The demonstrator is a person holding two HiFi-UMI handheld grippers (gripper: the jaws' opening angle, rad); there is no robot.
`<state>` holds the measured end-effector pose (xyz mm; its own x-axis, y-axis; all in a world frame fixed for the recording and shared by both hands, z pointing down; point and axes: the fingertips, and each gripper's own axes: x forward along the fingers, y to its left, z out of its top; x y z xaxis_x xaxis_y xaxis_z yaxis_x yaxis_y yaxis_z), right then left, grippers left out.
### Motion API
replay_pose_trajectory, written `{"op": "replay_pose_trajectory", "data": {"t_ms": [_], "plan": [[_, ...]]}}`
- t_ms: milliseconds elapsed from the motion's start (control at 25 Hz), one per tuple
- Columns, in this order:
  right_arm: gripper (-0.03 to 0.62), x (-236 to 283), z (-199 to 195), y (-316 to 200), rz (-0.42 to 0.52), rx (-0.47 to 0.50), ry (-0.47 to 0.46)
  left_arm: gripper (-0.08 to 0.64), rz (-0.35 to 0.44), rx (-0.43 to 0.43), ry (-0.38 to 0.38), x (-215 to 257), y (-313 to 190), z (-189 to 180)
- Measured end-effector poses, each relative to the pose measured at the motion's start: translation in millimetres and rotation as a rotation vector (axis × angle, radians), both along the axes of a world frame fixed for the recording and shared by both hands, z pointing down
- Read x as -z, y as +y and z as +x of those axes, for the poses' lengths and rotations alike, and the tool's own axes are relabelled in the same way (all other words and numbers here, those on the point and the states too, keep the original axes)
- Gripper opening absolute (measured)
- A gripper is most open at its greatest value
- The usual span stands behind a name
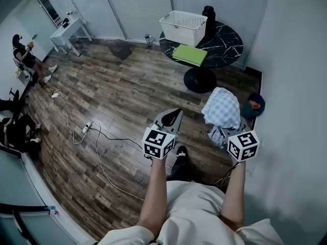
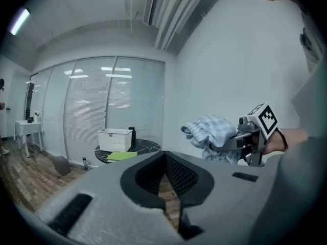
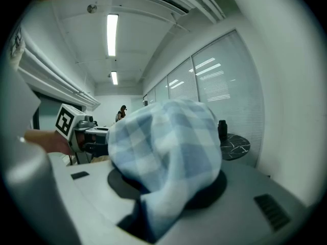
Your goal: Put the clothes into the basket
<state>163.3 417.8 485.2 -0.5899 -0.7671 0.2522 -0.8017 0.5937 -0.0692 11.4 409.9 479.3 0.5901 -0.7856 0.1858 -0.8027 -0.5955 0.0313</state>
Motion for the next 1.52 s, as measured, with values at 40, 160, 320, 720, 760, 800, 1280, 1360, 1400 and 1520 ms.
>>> {"op": "replay_pose_trajectory", "data": {"t_ms": [40, 160, 320, 720, 760, 800, 1280, 1360, 1400, 1520], "plan": [[0.173, 4.1, 1.0, -7.3, 0.011, 0.002, -0.009, 0.014, -0.002, -0.004, 0.004, -1.6, -8.1, 0.4], [0.173, 14.9, 1.4, -33.0, 0.036, 0.009, -0.019, 0.014, -0.004, -0.014, 0.015, -2.2, -33.2, -1.5], [0.173, 19.3, -1.6, -64.1, 0.023, -0.001, 0.012, 0.014, 0.016, -0.02, 0.01, 7.8, -63.6, -7.6], [0.173, 12.0, -33.5, -141.7, -0.009, 0.031, 0.027, 0.014, 0.008, -0.049, 0.021, 9.8, -152.5, -21.2], [0.173, 10.6, -36.0, -149.3, -0.01, 0.028, 0.026, 0.014, 0.016, -0.049, 0.022, 12.6, -160.8, -24.0], [0.173, 9.2, -38.4, -157.0, -0.012, 0.028, 0.027, 0.014, 0.023, -0.052, 0.021, 14.7, -169.1, -26.1], [0.173, -6.3, -39.8, -213.7, -0.027, -0.063, 0.009, 0.014, 0.041, -0.139, 0.027, 12.8, -234.6, -31.6], [0.173, -3.0, -41.2, -217.3, -0.014, -0.063, 0.013, 0.014, 0.044, -0.143, 0.026, 14.1, -242.7, -34.0], [0.173, -0.7, -42.5, -219.6, -0.004, -0.058, 0.018, 0.014, 0.045, -0.142, 0.026, 14.8, -247.0, -34.8], [0.173, 3.3, -44.3, -229.0, 0.01, -0.06, 0.024, 0.014, 0.044, -0.144, 0.021, 15.0, -257.8, -34.0]]}}
